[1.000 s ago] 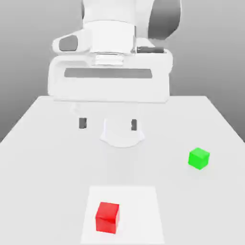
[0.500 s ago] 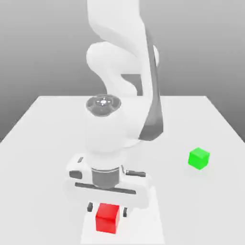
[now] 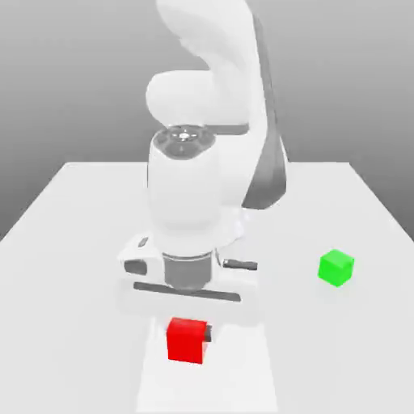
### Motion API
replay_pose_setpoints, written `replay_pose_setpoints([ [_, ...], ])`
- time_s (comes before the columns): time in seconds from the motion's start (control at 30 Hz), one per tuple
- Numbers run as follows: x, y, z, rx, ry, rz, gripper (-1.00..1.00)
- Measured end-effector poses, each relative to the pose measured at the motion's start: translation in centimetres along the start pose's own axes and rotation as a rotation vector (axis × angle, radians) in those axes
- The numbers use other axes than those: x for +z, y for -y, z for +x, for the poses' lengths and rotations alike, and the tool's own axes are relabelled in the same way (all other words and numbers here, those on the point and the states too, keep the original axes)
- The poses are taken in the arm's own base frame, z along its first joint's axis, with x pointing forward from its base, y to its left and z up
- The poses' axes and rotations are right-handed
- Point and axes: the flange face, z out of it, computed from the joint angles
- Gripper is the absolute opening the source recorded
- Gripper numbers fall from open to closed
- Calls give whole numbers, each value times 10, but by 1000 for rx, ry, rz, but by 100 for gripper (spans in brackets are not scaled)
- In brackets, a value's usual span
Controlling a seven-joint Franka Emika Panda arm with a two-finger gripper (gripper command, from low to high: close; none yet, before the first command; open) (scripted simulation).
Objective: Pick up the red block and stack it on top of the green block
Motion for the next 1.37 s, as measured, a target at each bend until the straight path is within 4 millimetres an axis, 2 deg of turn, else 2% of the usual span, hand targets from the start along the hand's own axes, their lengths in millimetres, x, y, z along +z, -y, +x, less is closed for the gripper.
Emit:
replay_pose_setpoints([
  [0.07,-5,15,-54,-54,10,3,-100],
  [0.13,-10,22,-105,-98,18,4,-100],
  [0.23,-16,16,-160,-115,23,1,-100],
  [0.37,-20,-5,-234,-163,19,-7,-100],
  [0.53,-21,-50,-315,-238,-9,-16,-100],
  [0.63,-15,-59,-324,-248,-33,-17,-100],
  [1.37,38,-62,-316,-249,-82,-46,-100],
])
